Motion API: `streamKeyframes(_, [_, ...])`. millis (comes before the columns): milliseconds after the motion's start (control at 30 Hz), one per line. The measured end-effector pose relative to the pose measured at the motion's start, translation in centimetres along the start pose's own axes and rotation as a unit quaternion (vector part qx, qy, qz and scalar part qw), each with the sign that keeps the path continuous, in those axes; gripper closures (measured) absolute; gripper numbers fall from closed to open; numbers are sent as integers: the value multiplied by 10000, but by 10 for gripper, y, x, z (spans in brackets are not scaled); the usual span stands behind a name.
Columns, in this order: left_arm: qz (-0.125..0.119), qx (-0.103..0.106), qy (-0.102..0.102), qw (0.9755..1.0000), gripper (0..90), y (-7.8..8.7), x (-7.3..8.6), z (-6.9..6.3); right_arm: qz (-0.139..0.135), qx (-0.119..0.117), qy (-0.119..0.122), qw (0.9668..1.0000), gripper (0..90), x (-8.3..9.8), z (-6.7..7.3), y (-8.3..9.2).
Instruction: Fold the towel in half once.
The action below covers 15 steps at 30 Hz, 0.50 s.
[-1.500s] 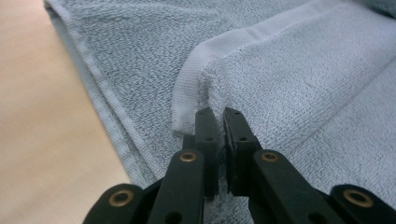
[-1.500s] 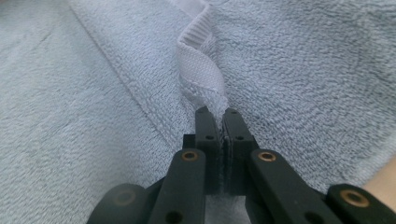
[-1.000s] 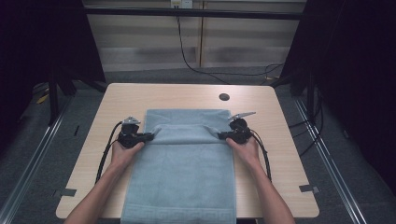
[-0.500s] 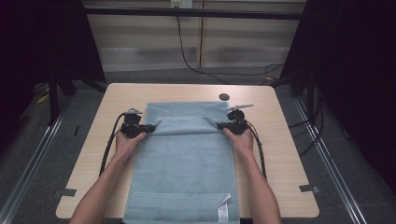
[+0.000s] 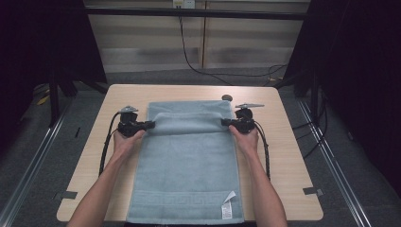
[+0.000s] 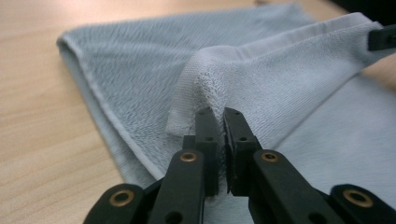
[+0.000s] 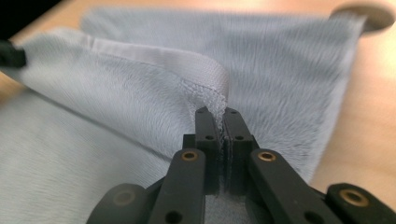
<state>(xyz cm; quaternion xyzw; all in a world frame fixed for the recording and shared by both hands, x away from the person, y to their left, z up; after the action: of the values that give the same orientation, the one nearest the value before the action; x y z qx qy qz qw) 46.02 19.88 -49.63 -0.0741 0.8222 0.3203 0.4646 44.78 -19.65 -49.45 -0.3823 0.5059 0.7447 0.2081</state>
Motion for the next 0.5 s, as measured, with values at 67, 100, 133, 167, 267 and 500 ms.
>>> streamKeyframes(67, [-176,113,-110,9997,859,11,-7,-9,-197,-77,43,9998,876,-11,3,15])
streamKeyframes(100, [-281,168,-137,9994,859,17,-11,-14,-294,-127,130,9994,876,-17,6,23])
streamKeyframes(133, [-362,189,-197,9990,859,23,-15,-19,-375,-211,248,9988,876,-23,9,32])
streamKeyframes(167, [-458,251,-273,9983,859,30,-20,-25,-497,-254,380,9977,876,-29,12,42])
streamKeyframes(267, [-643,329,-492,9962,859,51,-33,-39,-833,-394,457,9947,876,-49,19,74])
streamKeyframes(500, [-1008,469,-1032,9884,859,99,-60,-77,-1131,-599,972,9870,876,-70,45,137])
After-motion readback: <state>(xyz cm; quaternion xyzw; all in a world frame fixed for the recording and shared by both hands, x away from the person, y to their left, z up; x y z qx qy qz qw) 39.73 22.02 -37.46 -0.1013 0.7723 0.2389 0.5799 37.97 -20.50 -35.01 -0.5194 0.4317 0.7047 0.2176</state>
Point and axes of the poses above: each handheld gripper's, and its own axes: y roughly backward along the jaws, x roughly out of its underside, z roughly to its left, the point moved 3 cm from there along -y, roughly forward along the jaws, and after that the axes turned 9 degrees about x, right-handed, at the moved point
